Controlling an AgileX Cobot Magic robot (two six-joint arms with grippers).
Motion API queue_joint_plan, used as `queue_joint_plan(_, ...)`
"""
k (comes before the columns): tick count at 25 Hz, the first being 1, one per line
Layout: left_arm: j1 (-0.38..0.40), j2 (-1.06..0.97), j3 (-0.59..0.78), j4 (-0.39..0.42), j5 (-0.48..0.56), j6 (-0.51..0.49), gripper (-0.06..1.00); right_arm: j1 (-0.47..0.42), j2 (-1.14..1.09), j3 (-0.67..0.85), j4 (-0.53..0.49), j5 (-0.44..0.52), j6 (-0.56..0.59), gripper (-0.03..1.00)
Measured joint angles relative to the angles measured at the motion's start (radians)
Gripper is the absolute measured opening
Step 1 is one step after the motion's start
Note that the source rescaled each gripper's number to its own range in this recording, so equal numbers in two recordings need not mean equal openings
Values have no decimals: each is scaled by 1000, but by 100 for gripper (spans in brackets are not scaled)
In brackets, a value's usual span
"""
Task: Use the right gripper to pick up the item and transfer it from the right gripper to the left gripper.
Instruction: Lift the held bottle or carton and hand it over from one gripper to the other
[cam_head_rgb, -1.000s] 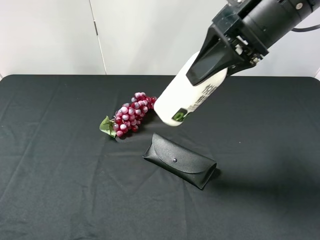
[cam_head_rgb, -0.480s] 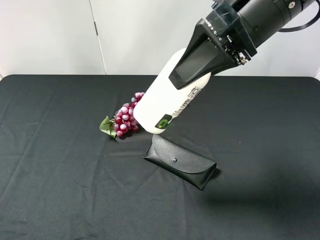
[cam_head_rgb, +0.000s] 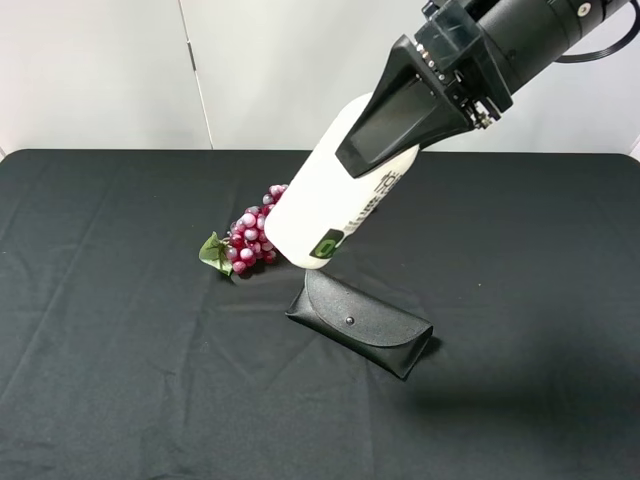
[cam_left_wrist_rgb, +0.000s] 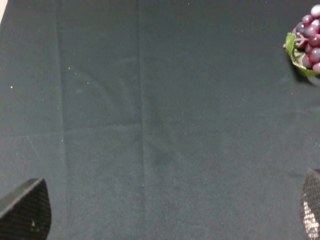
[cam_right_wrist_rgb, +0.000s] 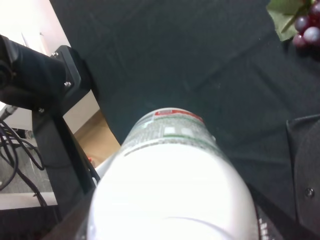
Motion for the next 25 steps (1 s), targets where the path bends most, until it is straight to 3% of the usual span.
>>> queue_joint_plan(14,0,329,-108,-225,-74,391,100,0,0,0,29,0,-24,4)
queue_joint_plan(21,-12,411,-124,-357,-163,510,100,0,0,0,65,0,-24,4)
queue_joint_plan(25,-63,445,-128,-381,-182,550,100,0,0,0,65,0,-24,4)
